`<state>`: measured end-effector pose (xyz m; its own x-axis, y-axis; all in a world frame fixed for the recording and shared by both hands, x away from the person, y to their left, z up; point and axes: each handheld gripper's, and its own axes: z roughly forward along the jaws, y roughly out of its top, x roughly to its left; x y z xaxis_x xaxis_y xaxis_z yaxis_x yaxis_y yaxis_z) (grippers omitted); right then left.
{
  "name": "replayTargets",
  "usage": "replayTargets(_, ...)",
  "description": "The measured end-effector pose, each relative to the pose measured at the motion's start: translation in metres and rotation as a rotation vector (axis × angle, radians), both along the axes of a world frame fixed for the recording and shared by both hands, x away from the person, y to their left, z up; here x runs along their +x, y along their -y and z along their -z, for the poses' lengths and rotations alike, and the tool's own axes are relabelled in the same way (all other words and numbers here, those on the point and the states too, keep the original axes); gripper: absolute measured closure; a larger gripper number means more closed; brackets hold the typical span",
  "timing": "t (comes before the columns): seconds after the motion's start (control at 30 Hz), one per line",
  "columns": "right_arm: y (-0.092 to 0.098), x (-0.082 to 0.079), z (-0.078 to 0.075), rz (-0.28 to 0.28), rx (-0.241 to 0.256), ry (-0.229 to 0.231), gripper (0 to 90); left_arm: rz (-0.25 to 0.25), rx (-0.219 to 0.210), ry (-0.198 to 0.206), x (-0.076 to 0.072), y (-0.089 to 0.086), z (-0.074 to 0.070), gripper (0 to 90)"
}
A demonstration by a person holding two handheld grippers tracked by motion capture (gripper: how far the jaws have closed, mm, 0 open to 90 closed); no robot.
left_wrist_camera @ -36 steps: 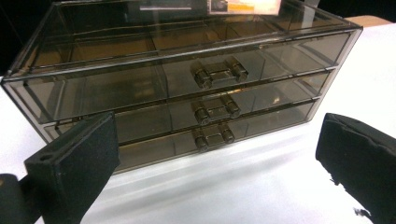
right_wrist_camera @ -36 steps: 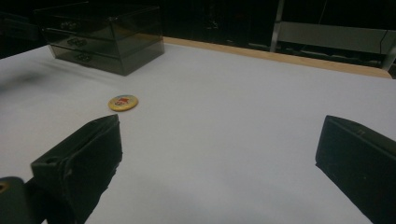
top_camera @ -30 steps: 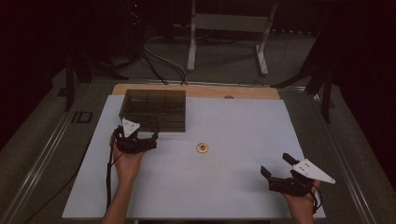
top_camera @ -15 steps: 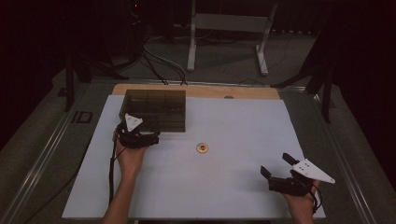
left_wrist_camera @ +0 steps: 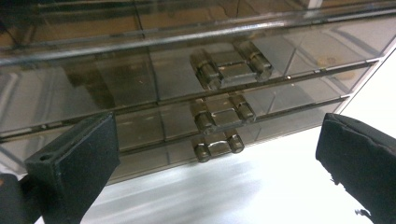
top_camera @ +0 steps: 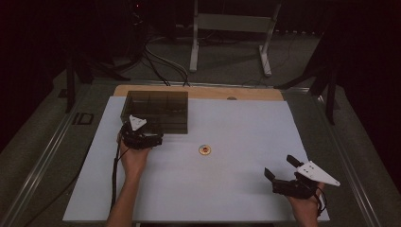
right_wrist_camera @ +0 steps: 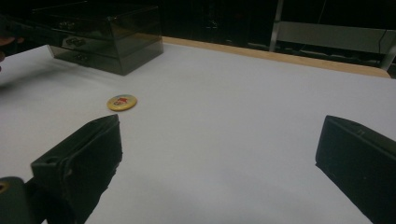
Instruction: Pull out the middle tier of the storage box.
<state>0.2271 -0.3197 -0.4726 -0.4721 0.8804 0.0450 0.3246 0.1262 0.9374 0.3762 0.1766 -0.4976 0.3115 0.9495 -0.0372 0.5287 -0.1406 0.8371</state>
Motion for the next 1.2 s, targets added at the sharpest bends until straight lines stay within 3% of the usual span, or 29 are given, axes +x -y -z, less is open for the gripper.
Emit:
replayTargets(0.27,0.0,0.0,0.0,0.001,0.0,-0.001,0.4,0.002,-0.021,-0.032,0.006,0.002,0.005,1.1)
replayTargets(0.4,0.0,0.0,0.0,0.0,0.0,0.0,0.4,0.005,-0.023,-0.027,0.006,0.002,0.004,1.1)
replayTargets(0.63,-0.001,0.0,0.0,-0.002,-0.004,-0.002,0.4,0.002,-0.004,-0.033,0.006,0.004,0.005,1.8)
replayTargets(0.8,-0.001,0.0,0.0,-0.002,-0.003,-0.002,0.4,-0.002,0.012,-0.075,0.009,0.005,0.011,1.7)
replayTargets(1.2,-0.001,0.001,0.0,-0.004,-0.004,-0.001,0.4,-0.036,-0.001,-0.076,0.015,0.002,0.011,1.8)
